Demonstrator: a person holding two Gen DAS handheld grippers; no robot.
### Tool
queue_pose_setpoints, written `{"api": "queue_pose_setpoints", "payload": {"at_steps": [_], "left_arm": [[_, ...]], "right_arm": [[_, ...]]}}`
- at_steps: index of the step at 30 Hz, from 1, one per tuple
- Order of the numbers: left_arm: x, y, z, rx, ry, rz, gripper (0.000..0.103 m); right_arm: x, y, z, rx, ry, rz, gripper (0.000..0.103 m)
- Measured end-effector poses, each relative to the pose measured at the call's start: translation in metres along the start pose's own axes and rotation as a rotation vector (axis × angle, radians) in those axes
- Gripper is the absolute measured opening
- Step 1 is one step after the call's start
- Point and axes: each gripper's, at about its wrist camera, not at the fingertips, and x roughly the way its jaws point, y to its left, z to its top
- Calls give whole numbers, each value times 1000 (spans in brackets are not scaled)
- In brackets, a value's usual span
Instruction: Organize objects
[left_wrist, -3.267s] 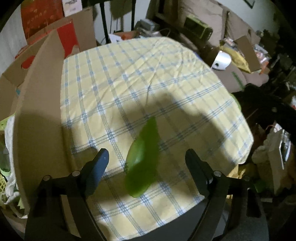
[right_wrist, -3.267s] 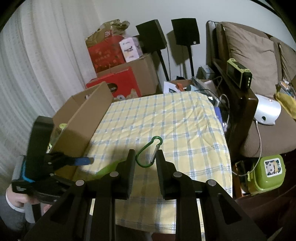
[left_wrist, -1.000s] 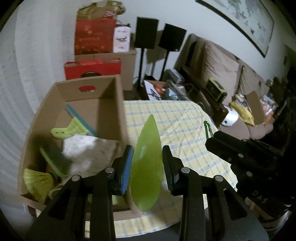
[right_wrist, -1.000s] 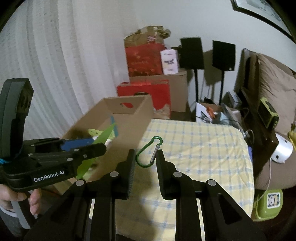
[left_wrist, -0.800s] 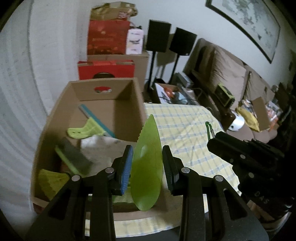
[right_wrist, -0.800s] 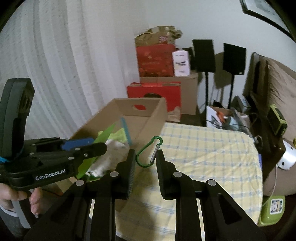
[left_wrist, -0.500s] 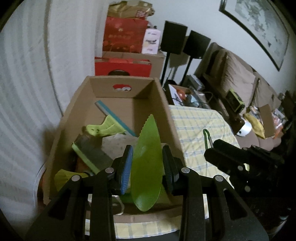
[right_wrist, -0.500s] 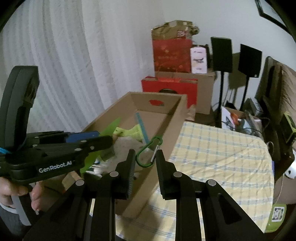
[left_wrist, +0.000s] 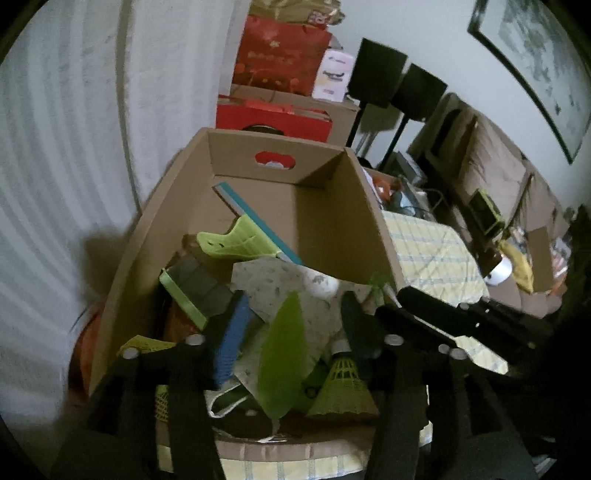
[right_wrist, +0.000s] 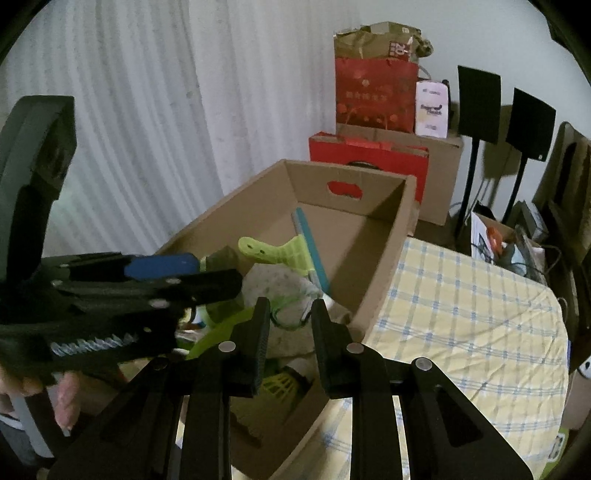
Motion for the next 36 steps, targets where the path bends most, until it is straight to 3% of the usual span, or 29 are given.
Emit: {"api": "queue_pose_setpoints", "payload": {"at_steps": [8,10,12,16,18,28,30,36], "left_arm": [[-9,13,-2,-29,-26,10,62],[-13,13,-4,-29,-39,27,74],[-21,14,-8,-29,-69,53,82],[-36,13,-19,-29,-123,62,101],[-40,10,-24,-17,-135,68,101],[-58,-11,-43,25,-152,54,103],[-60,-15,-48,27,-147,66,103],[-65,-26,-63,30,-125,75,103]], "right_arm": [[-7,-7,-2,27,-16,-13,31],[-14,-10,-3,39,-26,-24,38],[-25,-15,-5,60,-37,-49,51],[-45,-20,-11,90,-63,-82,61],[-55,-21,-16,94,-69,-103,69],[-100,-32,-37,122,-111,-205,90],[-105,-35,-42,128,-105,-230,102],[-114,-41,-61,161,-94,-264,103]]}}
